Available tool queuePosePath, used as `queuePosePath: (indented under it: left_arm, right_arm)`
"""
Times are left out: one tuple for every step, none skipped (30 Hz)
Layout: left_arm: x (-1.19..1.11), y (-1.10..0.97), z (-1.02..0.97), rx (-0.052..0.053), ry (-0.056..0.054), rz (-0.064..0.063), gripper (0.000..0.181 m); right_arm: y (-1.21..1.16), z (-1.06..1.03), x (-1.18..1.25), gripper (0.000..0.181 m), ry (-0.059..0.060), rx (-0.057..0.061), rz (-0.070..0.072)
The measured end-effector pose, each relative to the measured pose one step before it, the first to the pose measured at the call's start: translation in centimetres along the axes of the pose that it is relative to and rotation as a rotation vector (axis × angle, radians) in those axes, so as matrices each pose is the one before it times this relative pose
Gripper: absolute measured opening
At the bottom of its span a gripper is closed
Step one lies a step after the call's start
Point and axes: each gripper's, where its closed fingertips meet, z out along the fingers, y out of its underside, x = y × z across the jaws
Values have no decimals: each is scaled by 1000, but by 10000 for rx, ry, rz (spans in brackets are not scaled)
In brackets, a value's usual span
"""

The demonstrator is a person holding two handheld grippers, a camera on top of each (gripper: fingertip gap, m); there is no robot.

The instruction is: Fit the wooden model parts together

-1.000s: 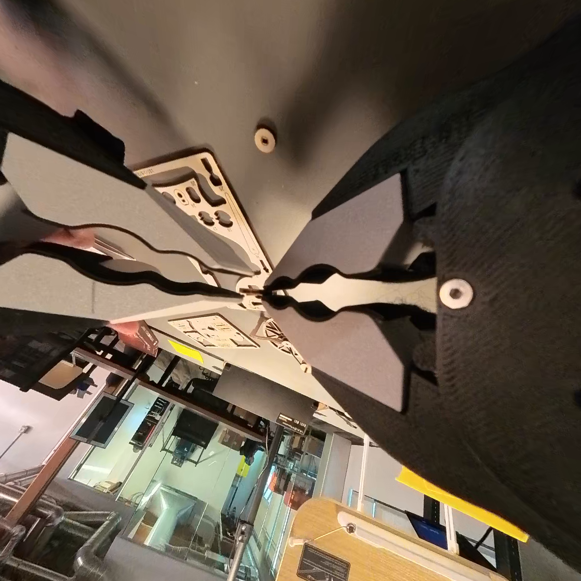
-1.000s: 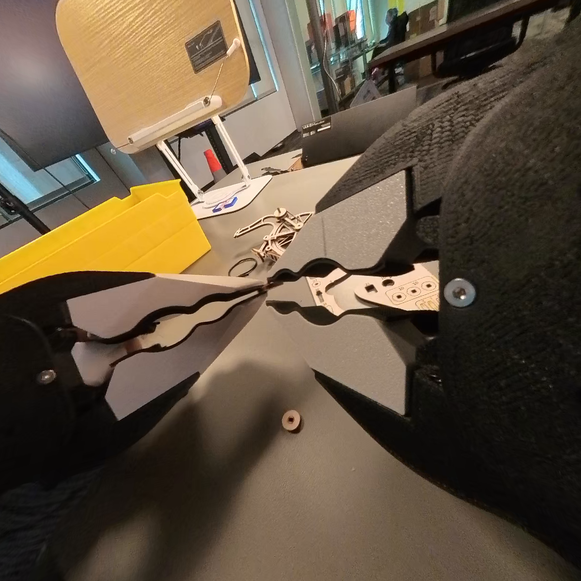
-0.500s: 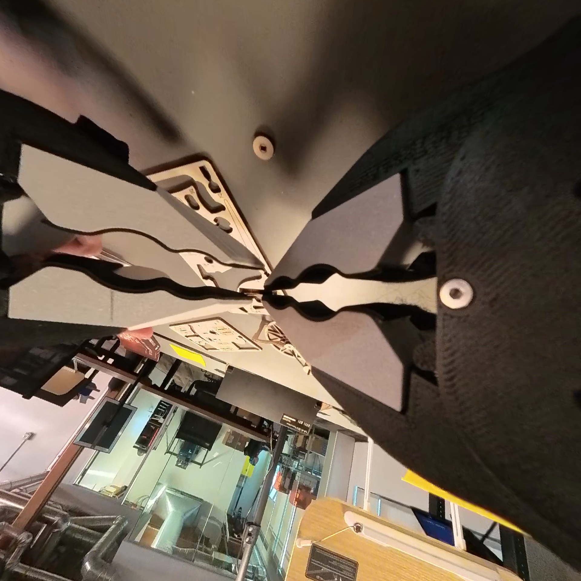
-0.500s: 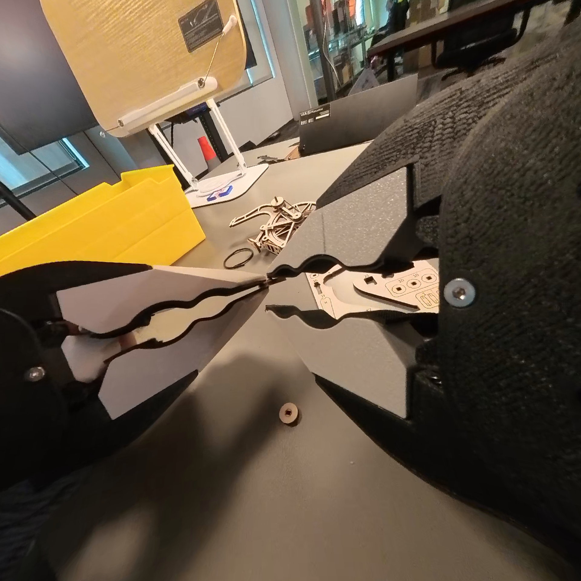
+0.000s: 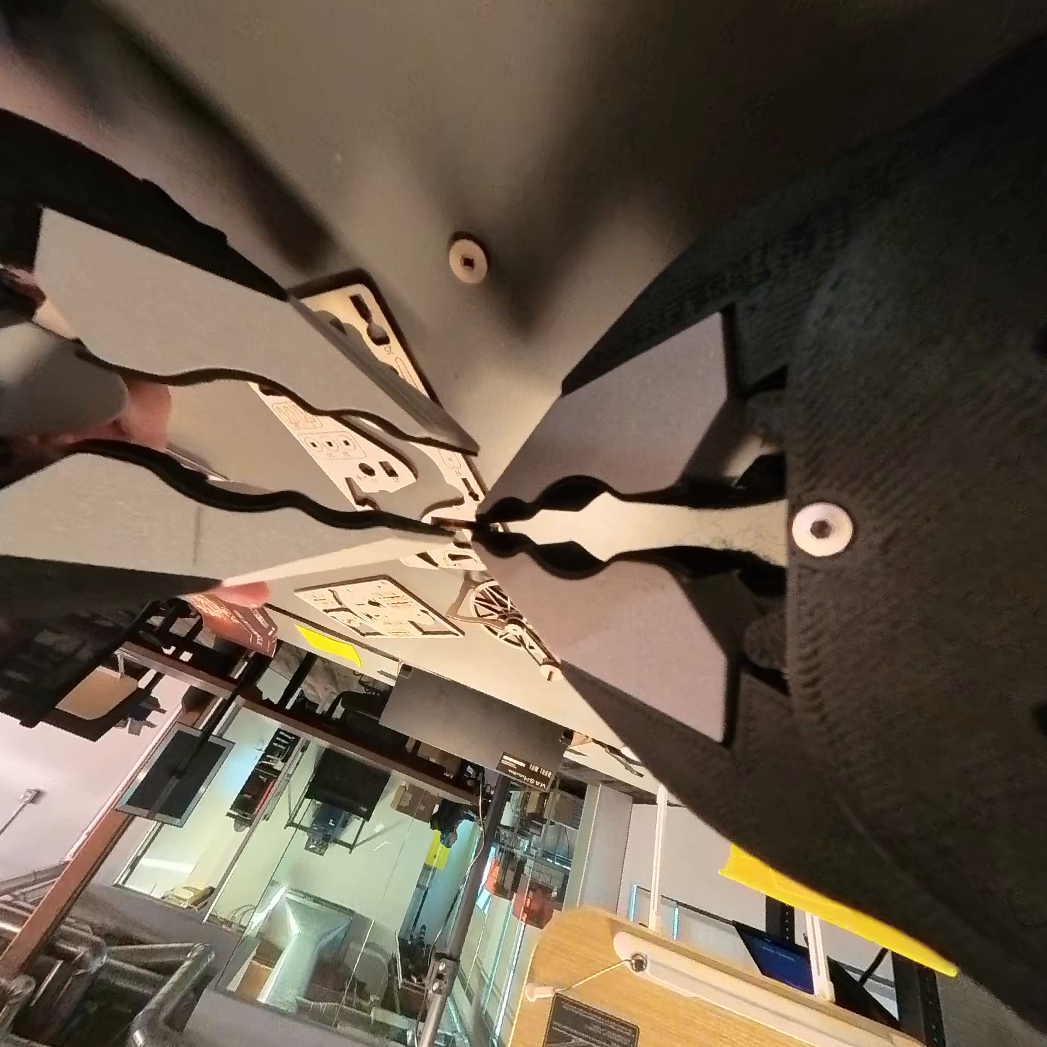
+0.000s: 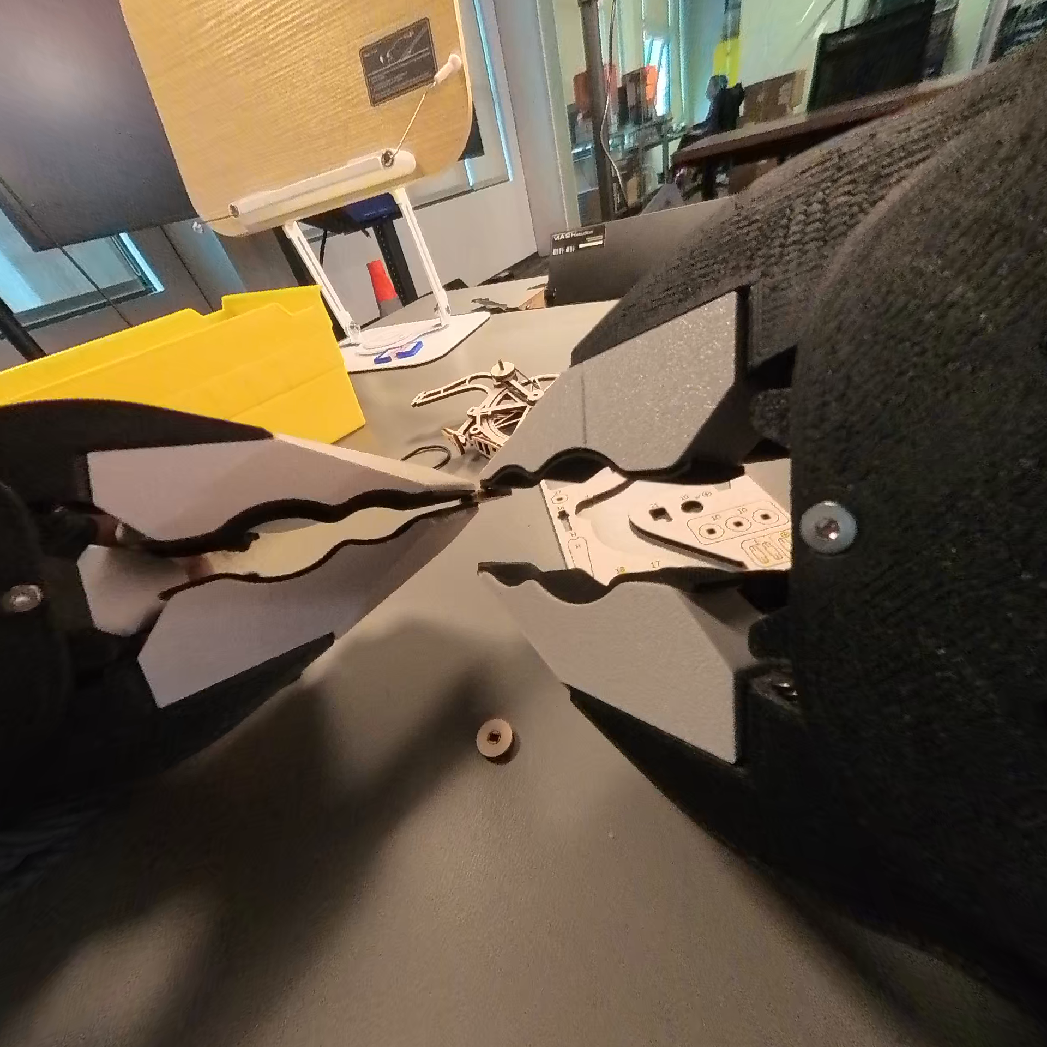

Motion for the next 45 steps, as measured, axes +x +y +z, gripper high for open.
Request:
queuePosePath:
  left_arm:
    - [-17,22,-5,-3,-6,-5,2]
    - [-6,36,8,-13,2,-16,2]
    - [-1,46,24,-22,9,-20,2]
    - [-32,49,5,-25,-7,-15,2]
    - [-50,54,8,-25,-26,-16,2]
    - [-36,28,5,-7,-11,-14,2]
    - [-16,-2,-5,6,-3,-22,2]
    - [-31,15,-7,-10,-20,4,2]
    - [-21,61,15,-34,-19,31,2]
    - [1,76,33,-42,-12,14,2]
    - [-12,35,11,-18,0,-5,2]
    - [-15,-12,-9,11,-1,-14,2]
    - [-18,7,-12,2,-8,-10,2]
    - [-12,7,-3,-5,-8,2,2]
    - [-4,-12,-3,6,-3,6,2]
    - [17,-5,-2,-4,0,22,2]
    - [41,-10,16,-3,10,40,2]
    - [60,10,20,-20,14,53,2]
    - [63,-12,21,-16,5,67,2]
    - [47,-5,18,-13,4,59,2]
    - [47,12,12,-12,15,30,2]
    - [15,-18,8,4,5,16,2]
    - [-15,-21,-8,11,-14,9,2]
    - [-12,-28,-22,15,-8,7,2]
    - [17,-41,-20,16,0,29,2]
    - [21,-33,-17,10,-13,66,2]
    - [18,-44,-8,2,-30,104,2]
    - [30,-15,-11,-18,-30,113,2]
    - [27,-32,-1,-3,-23,109,2]
    - [1,-1,3,-27,-42,97,2]
    - [-1,-6,-11,-14,-33,81,2]
    - [0,4,-10,-13,-19,61,2]
    - [-2,-1,-10,-20,-26,77,2]
    - [8,2,-4,-22,-40,116,2]
    - [39,16,11,-36,-22,131,2]
    - [55,37,35,-53,-14,123,2]
    - [87,72,55,-67,23,88,2]
    - [86,86,69,-60,39,48,2]
    - [-80,28,17,-15,-54,22,2]
    - [-174,-47,-39,55,-92,-36,2]
    - [-186,54,-16,8,-82,-102,2]
    - [-220,283,19,-124,-89,-93,2]
    - [-271,286,23,-117,-134,-38,2]
    - [-306,220,-17,-85,-163,-18,2]
    - [-267,123,-55,-44,-146,-45,2]
  right_arm:
    - [-20,-16,19,23,11,5,-13]
    - [5,-3,3,23,9,-4,-7]
    - [11,-6,4,23,5,-9,-16]
    - [11,-13,20,23,19,-7,-33]
    - [8,-29,62,22,43,0,-34]
    - [-7,-39,73,21,36,8,-23]
    - [-22,-33,52,21,27,11,0]
    - [-27,-23,46,20,22,20,10]
    - [5,-13,30,20,13,5,2]
    - [23,-5,43,19,30,-13,-12]
    - [22,-22,58,19,38,-1,-20]
    - [-17,-16,31,18,13,12,2]
    - [-15,-15,30,18,13,12,24]
    - [-13,-10,40,18,14,15,20]
    - [0,8,-8,18,-13,6,15]
    - [9,3,-20,18,-12,-2,13]
    - [-8,15,-6,18,6,5,-9]
    - [-8,9,-25,18,-7,8,-9]
    - [-16,19,-32,18,-12,3,3]
    - [-16,19,-27,18,-10,3,-1]
    - [-4,14,-18,18,-7,3,2]
    - [20,15,-36,18,-15,-6,9]
    - [20,28,-20,18,-15,-12,8]
    - [-3,13,-34,18,-10,1,-1]
    - [-20,20,-44,18,-16,5,-8]
    - [-15,24,-37,18,-18,-2,-1]
    - [-6,26,-58,18,-27,-5,0]
    - [-3,13,-56,19,-26,1,-1]
    - [9,8,-49,19,-32,-6,-4]
    - [2,4,-42,19,-26,-6,-11]
    - [4,-9,-28,19,-23,-7,-15]
    - [-4,0,-52,19,-36,-6,-6]
    - [-7,4,-54,20,-57,1,34]
    - [2,2,-56,20,-72,6,77]
    - [16,-12,-64,20,-91,1,109]
    - [40,13,-85,20,-101,-7,120]
    - [81,47,-100,20,-101,-33,113]
    - [89,67,-113,21,-87,-41,102]
    - [-12,43,-16,22,-12,29,111]
    - [-137,-39,117,23,66,125,85]
    - [-275,-119,186,22,95,221,85]
    - [-451,-196,374,23,198,310,154]
    - [-520,-245,480,23,241,335,171]
    - [-494,-266,572,24,292,298,125]
    - [-407,-273,607,24,335,245,44]
